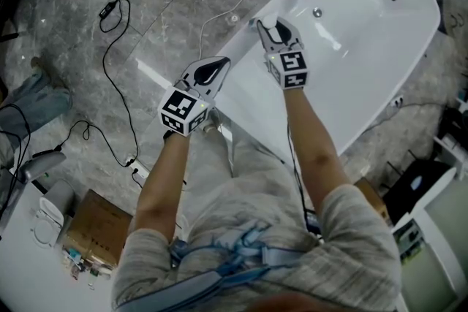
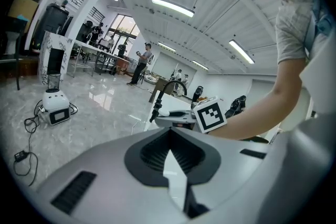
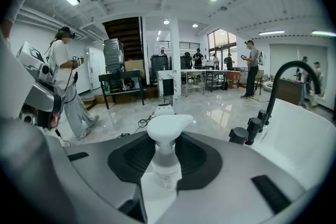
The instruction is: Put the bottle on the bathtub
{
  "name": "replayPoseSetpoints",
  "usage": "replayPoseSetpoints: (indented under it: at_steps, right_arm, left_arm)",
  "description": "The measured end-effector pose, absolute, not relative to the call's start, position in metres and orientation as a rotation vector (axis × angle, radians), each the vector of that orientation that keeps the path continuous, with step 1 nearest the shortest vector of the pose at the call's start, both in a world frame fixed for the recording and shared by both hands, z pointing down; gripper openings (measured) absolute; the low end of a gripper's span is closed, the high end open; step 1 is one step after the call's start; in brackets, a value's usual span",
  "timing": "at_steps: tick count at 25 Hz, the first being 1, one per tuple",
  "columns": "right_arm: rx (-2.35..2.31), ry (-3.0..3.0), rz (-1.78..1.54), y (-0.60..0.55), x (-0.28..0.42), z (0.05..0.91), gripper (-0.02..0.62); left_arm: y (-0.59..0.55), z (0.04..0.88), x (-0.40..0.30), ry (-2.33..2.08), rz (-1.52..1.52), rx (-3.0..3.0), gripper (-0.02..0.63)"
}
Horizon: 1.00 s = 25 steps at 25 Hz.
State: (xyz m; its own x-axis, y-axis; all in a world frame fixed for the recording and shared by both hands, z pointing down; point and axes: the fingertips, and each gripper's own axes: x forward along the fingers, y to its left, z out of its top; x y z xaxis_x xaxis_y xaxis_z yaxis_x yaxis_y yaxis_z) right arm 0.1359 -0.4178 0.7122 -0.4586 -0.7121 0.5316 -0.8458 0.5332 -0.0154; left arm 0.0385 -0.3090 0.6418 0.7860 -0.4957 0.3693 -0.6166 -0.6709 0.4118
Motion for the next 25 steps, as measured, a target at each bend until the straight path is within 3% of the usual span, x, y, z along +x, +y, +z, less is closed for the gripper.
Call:
replayPoseSetpoints:
  at_steps: [25]
  right_arm:
    - [1.278, -2.286, 0.420, -0.402, 0.146, 0.705, 0.120]
  left_arm:
    - [-0.303, 0.637, 0.039, -0.822, 0.244, 2.383, 0.005]
